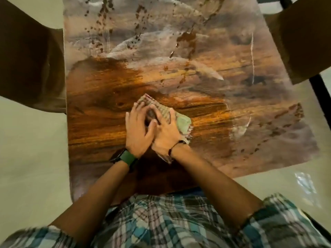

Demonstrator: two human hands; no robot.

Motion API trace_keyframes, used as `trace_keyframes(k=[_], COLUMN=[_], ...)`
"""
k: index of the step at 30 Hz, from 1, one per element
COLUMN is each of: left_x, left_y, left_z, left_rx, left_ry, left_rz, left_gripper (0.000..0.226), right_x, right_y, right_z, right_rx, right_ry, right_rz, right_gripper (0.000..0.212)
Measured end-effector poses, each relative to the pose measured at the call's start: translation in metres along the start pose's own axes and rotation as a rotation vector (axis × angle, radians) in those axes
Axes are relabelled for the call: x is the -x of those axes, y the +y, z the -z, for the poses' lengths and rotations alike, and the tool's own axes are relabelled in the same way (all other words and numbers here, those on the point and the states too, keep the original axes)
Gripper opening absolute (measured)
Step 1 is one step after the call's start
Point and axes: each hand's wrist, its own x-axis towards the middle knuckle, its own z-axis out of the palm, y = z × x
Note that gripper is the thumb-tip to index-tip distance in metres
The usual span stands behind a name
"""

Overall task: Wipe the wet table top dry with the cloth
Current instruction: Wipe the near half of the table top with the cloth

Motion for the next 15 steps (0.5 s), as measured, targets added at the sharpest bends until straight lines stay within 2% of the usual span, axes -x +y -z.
trace_keyframes(k=[3,5,8,10,11,12,13,14,15], left_x=[-0.002,0.004,0.011,0.011,0.010,0.010,0.010,0.010,0.010], left_y=[-0.007,-0.010,-0.015,-0.015,-0.015,-0.015,-0.013,-0.012,-0.012], left_z=[-0.001,0.000,-0.001,-0.002,-0.002,-0.001,-0.001,0.001,0.002], left_rx=[0.013,-0.011,-0.186,-0.208,-0.184,-0.138,-0.075,-0.017,0.023], left_ry=[0.057,0.034,0.000,0.009,0.020,0.027,0.040,0.064,0.099], left_rz=[0.119,0.146,0.099,0.087,0.090,0.097,0.108,0.117,0.122], left_gripper=[0.065,0.066,0.068,0.068,0.068,0.068,0.068,0.068,0.067], right_x=[-0.004,0.007,0.025,0.026,0.021,0.013,0.001,-0.016,-0.034], right_y=[0.038,0.093,0.170,0.183,0.175,0.157,0.134,0.112,0.081], right_z=[0.008,0.006,0.010,0.011,0.014,0.020,0.021,0.020,0.019], right_rx=[-0.061,-0.115,-0.191,-0.251,-0.317,-0.451,-0.567,-0.577,-0.413], right_ry=[0.065,0.108,0.135,0.147,0.151,0.154,0.113,0.112,0.058], right_rz=[0.009,-0.131,-0.394,-0.541,-0.543,-0.463,-0.295,-0.090,0.058], right_gripper=[0.051,0.049,0.048,0.048,0.049,0.051,0.054,0.056,0.055])
